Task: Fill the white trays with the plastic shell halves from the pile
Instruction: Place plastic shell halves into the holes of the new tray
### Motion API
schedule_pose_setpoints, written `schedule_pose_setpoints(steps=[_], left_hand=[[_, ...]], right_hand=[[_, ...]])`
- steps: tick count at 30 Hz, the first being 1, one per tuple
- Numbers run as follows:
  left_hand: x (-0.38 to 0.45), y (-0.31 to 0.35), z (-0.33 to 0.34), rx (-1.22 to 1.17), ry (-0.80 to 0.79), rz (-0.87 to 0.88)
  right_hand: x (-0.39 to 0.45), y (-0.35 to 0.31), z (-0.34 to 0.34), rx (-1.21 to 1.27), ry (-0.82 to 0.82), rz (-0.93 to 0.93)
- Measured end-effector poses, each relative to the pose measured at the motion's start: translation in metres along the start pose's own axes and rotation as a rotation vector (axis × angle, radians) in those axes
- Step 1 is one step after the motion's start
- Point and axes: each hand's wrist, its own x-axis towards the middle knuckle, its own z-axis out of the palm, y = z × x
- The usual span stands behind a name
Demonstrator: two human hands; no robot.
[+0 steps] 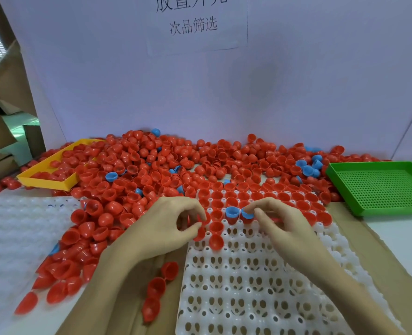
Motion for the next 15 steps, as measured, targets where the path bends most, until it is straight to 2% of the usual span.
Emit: schedule_pose_setpoints(steps=[4, 15], left_hand=[[-0.0008, 0.0015, 0.0027, 0.008, -0.041, -0.003], [0.0018, 0.0083, 0.0086, 0.086, 0.067, 0.004]], right_hand=[[-0.0017, 0.001, 0.0047, -0.35, 0.005, -0.195], [0.0016, 0.0099, 0.0022, -0.534, 0.011, -0.2]])
